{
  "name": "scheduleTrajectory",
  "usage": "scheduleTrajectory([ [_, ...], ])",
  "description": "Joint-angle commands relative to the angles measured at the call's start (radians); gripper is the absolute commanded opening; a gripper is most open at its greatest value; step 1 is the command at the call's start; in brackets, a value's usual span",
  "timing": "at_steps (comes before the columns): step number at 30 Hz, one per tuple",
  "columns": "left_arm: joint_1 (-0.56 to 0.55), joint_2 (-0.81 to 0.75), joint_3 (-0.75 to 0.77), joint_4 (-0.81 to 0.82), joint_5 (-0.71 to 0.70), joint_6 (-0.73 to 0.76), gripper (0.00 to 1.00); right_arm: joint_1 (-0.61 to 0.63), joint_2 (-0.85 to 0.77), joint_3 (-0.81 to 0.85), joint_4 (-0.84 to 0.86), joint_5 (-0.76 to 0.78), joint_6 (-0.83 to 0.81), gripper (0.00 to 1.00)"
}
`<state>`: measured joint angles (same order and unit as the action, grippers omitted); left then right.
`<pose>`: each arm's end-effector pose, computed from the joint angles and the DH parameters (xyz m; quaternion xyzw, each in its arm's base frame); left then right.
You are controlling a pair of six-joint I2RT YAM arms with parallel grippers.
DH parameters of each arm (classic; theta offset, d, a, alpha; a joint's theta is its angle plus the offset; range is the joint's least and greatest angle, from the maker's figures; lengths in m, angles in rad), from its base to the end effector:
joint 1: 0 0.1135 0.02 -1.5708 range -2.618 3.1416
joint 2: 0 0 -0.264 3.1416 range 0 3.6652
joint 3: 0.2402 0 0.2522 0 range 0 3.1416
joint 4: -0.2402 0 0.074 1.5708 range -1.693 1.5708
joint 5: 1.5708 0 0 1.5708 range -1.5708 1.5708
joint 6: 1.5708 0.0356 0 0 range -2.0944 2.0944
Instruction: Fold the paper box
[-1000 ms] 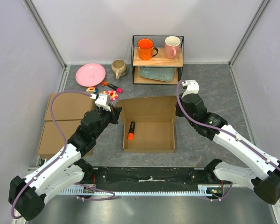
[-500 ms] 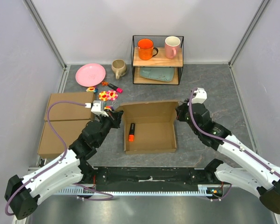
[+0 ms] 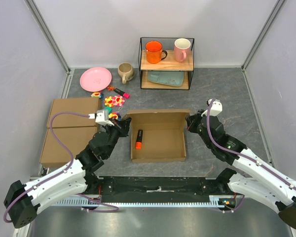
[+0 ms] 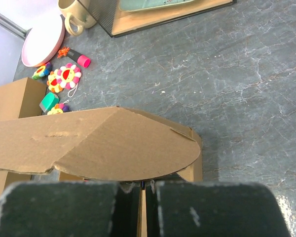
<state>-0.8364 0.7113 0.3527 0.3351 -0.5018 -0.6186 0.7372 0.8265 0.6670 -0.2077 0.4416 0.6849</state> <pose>0.1304 -0.1189 0.2536 -0.0971 0.7077 -0.3175 0.6236 0.1521 0.1176 0.2899 0.1029 0.8073 0.2237 0.5363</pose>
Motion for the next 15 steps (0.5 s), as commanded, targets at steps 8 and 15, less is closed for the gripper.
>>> scheduleTrajectory([
  [8,-0.064,-0.105,-0.15,0.082,0.046,-0.049,0.02,0.047,-0.082,-0.156,-0.101,-0.037,0.057,0.0],
  [15,-0.067,-0.243,-0.208,-0.028,0.062,-0.006,0.03,0.053,-0.161,-0.156,-0.171,-0.009,0.047,0.16],
])
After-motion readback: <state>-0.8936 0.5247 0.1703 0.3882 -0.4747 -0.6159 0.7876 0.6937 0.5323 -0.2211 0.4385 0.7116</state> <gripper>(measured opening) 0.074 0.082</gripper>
